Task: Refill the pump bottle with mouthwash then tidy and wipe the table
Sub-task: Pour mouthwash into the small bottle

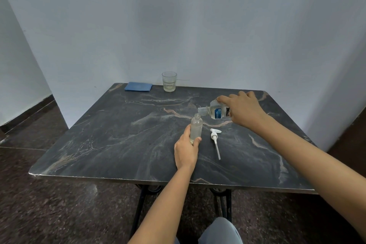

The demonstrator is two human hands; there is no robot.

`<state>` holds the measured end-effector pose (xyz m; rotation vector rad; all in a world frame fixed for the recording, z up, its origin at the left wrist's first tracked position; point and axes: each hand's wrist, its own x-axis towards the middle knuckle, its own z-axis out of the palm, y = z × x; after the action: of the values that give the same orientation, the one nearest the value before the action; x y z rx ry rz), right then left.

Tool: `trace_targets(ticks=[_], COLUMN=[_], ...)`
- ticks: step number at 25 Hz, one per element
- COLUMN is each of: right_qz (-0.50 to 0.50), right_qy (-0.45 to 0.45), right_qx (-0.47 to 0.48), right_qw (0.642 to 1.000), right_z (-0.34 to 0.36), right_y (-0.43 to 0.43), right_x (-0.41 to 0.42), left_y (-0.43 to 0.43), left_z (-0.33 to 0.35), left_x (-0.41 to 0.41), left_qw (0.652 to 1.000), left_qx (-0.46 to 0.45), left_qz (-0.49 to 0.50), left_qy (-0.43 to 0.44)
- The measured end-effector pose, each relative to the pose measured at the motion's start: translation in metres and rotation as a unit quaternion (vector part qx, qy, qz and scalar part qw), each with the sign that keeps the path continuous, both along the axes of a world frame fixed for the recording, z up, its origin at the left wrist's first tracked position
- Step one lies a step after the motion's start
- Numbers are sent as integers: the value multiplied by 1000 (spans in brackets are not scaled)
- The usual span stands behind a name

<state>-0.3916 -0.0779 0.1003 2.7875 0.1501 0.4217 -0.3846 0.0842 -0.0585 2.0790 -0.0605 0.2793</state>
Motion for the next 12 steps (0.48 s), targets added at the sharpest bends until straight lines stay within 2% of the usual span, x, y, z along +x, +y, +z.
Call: trace_targets(ticks=[12], right_qz=[-2], right_qy=[1], right_qx=[-6], right_qw=[1000], right_z=[3], right_y=[3], right_x=[-2], left_y=[0], left_z=[-1], left_x=[1], left_qw=[1000], left_qx=[6], left_qz=[5], left_qy=[2])
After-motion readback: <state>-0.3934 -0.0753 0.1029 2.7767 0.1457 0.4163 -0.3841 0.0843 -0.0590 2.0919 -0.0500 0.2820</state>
